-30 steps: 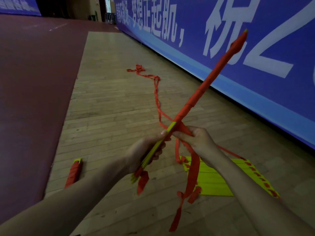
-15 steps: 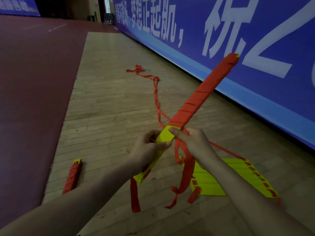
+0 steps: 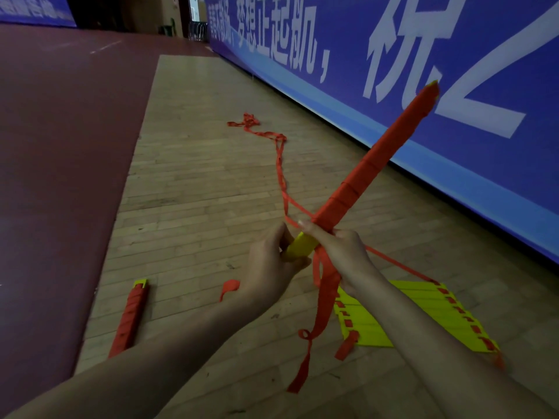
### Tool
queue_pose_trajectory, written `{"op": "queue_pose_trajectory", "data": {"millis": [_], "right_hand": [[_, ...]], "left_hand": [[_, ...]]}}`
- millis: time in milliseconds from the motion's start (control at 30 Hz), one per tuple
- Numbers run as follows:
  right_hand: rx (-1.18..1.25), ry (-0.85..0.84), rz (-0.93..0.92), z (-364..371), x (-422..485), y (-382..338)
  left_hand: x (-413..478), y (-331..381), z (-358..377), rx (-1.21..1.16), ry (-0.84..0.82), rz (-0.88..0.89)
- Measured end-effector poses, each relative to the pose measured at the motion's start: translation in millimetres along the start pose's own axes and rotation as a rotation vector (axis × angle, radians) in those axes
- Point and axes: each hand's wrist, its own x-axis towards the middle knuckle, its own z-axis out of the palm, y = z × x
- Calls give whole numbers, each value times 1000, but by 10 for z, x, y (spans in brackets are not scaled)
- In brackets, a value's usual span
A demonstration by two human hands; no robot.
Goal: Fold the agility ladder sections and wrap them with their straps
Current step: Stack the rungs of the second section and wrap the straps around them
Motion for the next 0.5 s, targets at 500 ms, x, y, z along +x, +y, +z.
{"op": "queue_pose_trajectory", "data": {"millis": [500], "right_hand": [[209,-277,-35,-129,-51,-202]], "left_hand": [[93,211,-376,-728,-610,-405]]}}
